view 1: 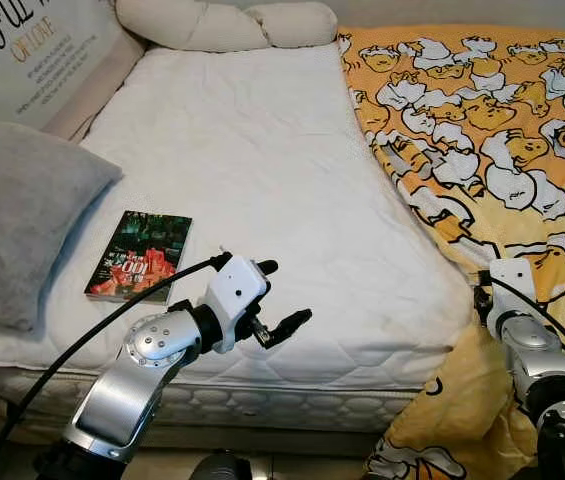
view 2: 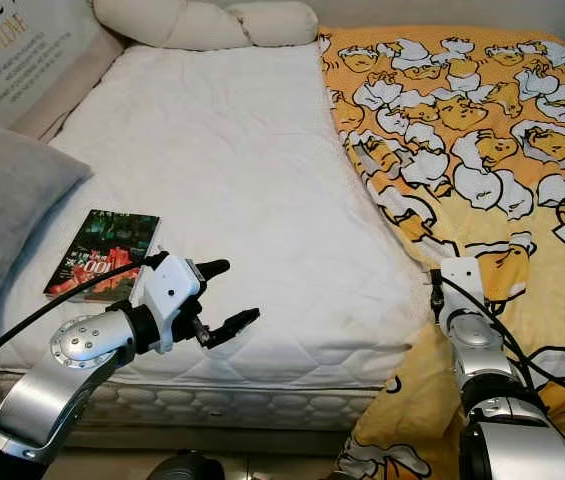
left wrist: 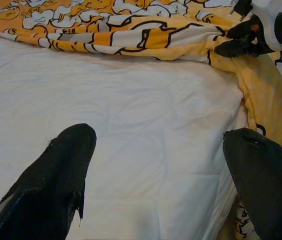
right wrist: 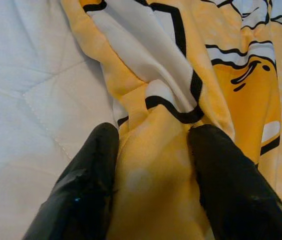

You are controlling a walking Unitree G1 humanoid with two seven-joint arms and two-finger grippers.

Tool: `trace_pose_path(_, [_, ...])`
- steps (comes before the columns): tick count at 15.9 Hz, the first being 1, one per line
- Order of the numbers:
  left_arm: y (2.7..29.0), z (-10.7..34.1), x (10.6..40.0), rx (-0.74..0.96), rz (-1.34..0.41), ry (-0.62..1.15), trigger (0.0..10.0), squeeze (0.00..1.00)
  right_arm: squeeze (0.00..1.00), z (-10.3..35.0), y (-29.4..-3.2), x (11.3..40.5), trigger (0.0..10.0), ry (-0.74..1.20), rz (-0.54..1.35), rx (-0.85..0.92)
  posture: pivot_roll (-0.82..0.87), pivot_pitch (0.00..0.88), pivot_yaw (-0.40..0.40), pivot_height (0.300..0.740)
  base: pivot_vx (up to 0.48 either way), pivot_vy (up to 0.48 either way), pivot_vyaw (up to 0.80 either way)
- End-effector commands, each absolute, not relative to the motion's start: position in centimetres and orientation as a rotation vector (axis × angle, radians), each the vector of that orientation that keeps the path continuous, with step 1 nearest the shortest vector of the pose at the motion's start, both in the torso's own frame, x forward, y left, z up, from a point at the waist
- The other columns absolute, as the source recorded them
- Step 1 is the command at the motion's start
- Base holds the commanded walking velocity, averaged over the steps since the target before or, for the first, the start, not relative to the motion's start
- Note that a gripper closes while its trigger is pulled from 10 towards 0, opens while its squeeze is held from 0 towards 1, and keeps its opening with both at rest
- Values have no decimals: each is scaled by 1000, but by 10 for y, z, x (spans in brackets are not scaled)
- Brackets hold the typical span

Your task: Clean up the room

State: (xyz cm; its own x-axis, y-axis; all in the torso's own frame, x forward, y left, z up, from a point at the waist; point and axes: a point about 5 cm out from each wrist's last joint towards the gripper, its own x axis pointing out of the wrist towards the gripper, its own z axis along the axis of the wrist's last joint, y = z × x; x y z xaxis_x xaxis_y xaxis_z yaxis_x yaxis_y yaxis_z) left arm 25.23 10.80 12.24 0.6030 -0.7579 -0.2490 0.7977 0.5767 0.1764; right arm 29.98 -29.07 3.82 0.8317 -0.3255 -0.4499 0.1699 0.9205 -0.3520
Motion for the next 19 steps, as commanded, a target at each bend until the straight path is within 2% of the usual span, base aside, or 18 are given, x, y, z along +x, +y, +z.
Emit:
trace_pose_path(1, [106, 124, 253, 298, -922, 144, 10000, 0, 0, 36, -293, 297, 0, 547, -273, -302, 56, 6, 35, 740, 0, 0, 0])
trace_pose_path(15, [107, 123, 250, 299, -932, 155, 10000, 0, 0, 35, -295, 297, 0, 575, -254, -305, 65, 7, 40, 740, 0, 0, 0])
trace_pose_path(17, [107, 123, 250, 300, -931, 155, 10000, 0, 0, 38, -291, 300, 0, 543, -230, -286, 65, 8, 39, 740, 0, 0, 0])
trace_pose_path(19, [109, 123, 249, 302, -927, 155, 10000, 0, 0, 44, -276, 309, 0, 465, -146, -263, 65, 8, 35, 740, 0, 0, 0])
